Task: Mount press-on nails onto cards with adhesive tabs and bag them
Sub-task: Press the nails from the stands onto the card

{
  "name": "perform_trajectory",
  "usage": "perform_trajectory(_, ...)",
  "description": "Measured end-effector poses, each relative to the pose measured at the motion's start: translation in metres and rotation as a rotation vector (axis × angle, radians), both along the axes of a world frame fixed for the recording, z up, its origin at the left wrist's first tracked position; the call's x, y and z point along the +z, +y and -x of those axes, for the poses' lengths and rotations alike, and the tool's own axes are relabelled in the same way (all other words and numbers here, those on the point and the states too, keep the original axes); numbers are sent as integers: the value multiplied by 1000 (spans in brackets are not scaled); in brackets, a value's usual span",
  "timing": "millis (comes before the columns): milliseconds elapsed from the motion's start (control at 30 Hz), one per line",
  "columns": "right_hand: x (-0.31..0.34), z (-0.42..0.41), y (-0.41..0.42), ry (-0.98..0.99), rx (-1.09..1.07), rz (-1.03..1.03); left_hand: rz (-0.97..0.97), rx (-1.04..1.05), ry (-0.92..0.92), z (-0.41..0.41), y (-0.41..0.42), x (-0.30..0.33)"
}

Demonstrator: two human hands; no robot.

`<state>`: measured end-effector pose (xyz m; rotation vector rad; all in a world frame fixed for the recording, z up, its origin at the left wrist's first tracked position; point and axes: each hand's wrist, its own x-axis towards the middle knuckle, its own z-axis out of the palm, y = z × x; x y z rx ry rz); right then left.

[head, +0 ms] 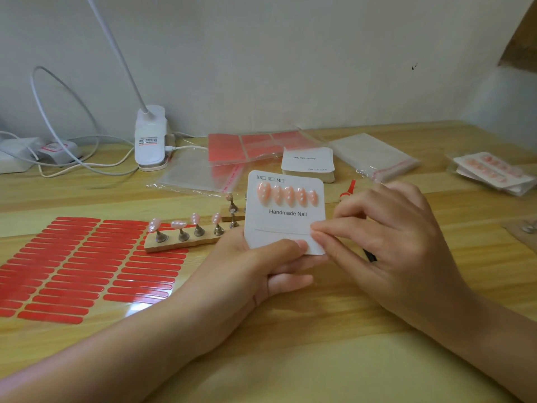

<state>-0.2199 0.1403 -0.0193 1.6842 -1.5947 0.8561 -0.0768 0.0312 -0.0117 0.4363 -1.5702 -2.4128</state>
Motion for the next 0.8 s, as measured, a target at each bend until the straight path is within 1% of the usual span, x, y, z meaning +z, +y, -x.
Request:
perform_trajectory(333,0,-1,-1,-30,20,-17,10,-7,-2,0,0,-1)
perform_trajectory(800,1,-5,2,-160,22,-101,-6,-8,-27,0,0,0)
